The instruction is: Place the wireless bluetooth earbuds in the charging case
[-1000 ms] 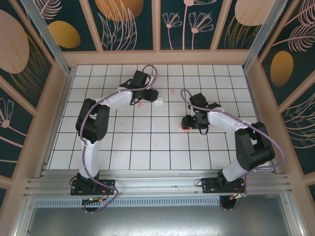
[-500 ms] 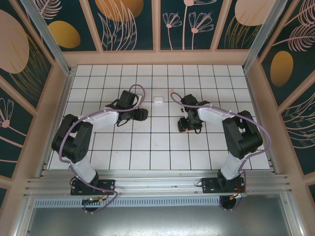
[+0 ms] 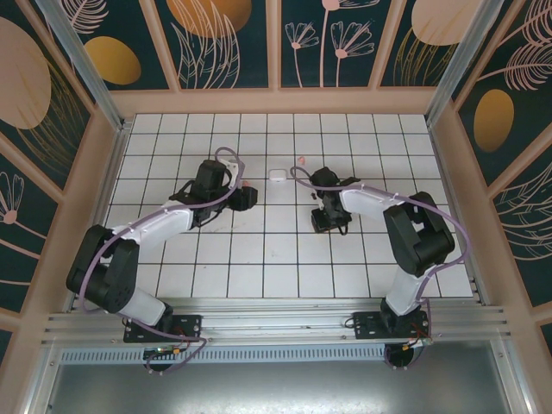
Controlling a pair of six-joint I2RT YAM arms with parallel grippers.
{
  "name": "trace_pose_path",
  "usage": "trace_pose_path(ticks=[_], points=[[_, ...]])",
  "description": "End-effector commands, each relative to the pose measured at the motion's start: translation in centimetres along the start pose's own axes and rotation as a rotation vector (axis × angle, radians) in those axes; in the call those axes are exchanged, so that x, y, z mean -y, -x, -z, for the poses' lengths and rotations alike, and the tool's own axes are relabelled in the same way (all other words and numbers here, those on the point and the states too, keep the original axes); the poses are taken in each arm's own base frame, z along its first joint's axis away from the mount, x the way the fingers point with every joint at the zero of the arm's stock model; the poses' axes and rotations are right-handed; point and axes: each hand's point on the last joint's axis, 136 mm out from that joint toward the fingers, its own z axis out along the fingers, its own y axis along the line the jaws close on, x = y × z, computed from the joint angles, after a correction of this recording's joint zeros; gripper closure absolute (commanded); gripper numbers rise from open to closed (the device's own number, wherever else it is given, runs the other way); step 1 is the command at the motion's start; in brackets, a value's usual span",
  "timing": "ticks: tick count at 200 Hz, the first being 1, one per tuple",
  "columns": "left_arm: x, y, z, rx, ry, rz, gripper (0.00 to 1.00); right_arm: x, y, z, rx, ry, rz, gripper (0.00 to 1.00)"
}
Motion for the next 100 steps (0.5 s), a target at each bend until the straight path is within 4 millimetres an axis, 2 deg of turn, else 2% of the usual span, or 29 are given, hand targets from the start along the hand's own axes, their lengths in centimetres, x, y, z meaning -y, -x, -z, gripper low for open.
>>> trace_pose_path(ticks=[1,56,100], points=[[2.5,1.4,1.3,0.057,-0.119,-0.003,0.39,-1.7,1.0,0.3,0.068,0.002,0.097,0.61],[4.5,1.3,3.5,0.07,-0.22,-0.029,0.42,-4.5,3.9,4.7,0.279,-0.022,0.194,0.67],[7.3,1.7,5.9,0.1,-0.36,-0.031,0.43,-7.8,5.4,11.2,0.499,-0.004,0.303,0.67]])
